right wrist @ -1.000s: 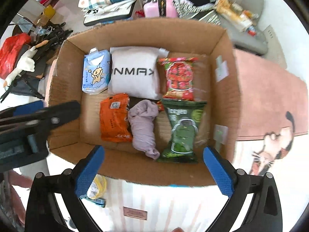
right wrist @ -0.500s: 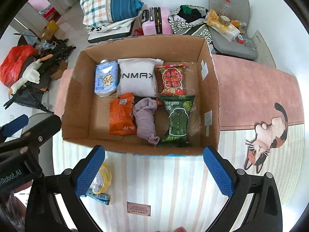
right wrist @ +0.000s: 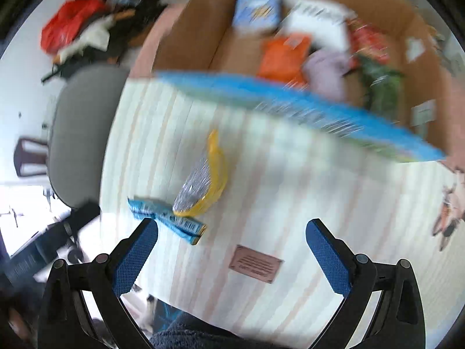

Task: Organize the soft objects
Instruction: 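Grasp the blue wrapped bar with left tool while right tool grasps the yellow sponge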

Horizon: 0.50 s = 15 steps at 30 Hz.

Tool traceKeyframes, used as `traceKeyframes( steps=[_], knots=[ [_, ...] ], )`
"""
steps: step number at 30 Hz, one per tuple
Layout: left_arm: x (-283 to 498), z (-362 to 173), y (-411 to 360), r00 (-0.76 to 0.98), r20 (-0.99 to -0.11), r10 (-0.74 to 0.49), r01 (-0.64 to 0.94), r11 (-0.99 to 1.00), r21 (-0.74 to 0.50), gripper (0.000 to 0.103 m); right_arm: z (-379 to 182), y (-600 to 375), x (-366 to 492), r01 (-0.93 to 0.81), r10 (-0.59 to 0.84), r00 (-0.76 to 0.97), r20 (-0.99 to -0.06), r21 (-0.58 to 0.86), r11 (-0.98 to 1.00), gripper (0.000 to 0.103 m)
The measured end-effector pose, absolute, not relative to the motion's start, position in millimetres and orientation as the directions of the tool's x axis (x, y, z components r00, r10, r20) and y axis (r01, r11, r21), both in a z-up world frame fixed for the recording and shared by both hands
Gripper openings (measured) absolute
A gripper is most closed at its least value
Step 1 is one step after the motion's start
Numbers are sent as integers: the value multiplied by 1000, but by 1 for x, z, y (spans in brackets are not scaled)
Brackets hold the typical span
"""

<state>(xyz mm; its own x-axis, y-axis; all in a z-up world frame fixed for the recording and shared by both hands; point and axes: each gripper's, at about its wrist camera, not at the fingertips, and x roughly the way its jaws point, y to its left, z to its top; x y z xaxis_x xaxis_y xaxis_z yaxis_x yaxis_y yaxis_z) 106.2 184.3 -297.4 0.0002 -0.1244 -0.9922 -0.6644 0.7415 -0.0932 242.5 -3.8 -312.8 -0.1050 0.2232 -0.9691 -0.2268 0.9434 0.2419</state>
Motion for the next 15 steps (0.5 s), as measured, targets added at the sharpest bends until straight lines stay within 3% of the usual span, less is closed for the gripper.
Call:
traceKeyframes(
  steps=[2, 8, 12, 15],
  knots=[
    [90, -324, 193, -28, -982, -186, -715, 690, -110, 77, -333, 12, 243, -222, 213, -129, -968, 237, 946, 103],
    [78, -366, 209, -25, -946, -324, -796, 579, -177, 77, -396, 45, 255, -121, 204, -223, -953, 234, 965, 98],
    [87, -385, 215, 16, -909, -416, -826, 507, -247, 77, -423, 53, 254, -116, 149, -267, -952, 185, 976, 63],
    [105, -394, 215, 3, -911, -411, -811, 533, -243, 77, -426, 45, 250, -161, 89, -278, -957, 138, 977, 56]
  ],
)
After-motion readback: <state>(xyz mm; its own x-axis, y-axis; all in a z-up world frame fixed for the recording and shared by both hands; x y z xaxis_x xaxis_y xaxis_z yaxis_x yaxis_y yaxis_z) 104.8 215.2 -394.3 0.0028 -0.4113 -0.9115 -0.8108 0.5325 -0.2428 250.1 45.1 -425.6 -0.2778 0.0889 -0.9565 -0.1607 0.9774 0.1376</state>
